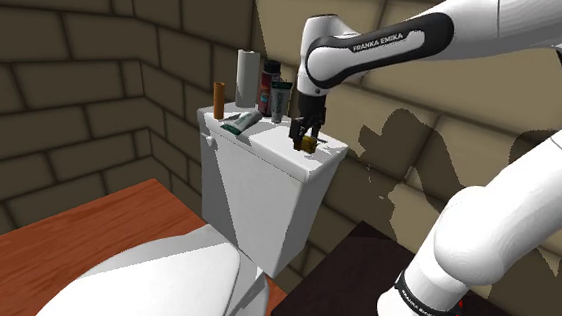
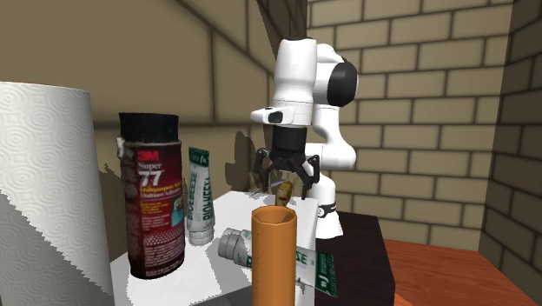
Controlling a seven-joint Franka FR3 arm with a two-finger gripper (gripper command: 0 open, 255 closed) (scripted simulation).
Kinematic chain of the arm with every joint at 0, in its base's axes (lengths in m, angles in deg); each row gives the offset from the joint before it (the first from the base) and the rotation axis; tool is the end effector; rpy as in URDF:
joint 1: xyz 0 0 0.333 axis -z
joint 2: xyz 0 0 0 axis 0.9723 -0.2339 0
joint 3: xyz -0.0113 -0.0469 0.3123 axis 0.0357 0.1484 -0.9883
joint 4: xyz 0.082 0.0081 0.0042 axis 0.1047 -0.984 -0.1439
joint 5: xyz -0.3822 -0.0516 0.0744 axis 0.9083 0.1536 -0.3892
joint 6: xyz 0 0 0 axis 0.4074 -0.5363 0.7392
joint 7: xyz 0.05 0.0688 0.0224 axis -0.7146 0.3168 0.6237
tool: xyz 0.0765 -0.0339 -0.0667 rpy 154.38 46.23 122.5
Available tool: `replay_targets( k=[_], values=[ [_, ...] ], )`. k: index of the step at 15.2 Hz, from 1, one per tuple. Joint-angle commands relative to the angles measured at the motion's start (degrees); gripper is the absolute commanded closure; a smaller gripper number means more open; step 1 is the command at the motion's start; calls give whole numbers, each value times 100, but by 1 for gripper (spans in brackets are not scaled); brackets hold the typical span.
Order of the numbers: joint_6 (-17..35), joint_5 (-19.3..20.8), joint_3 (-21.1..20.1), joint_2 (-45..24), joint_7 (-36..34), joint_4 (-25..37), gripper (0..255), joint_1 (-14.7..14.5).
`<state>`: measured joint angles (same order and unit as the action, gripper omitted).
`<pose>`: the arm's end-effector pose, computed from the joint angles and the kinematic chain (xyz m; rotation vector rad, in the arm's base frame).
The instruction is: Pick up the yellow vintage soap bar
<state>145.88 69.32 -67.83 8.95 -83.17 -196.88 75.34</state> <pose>0.4490 -0.0216 0.4603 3.0440 0.1241 -0.0563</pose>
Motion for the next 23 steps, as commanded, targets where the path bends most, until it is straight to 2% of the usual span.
replay_targets(
  k=[1, 2, 11, 23],
  values=[
    [72, 1, -1, -23, -10, -45, 0, -2],
    [68, 4, 5, -19, 0, -46, 255, 3],
    [72, 1, -2, -24, -10, -45, 255, -1],
    [-871, -39, -24, 157, 73, 719, 255, -13]
  ],
)
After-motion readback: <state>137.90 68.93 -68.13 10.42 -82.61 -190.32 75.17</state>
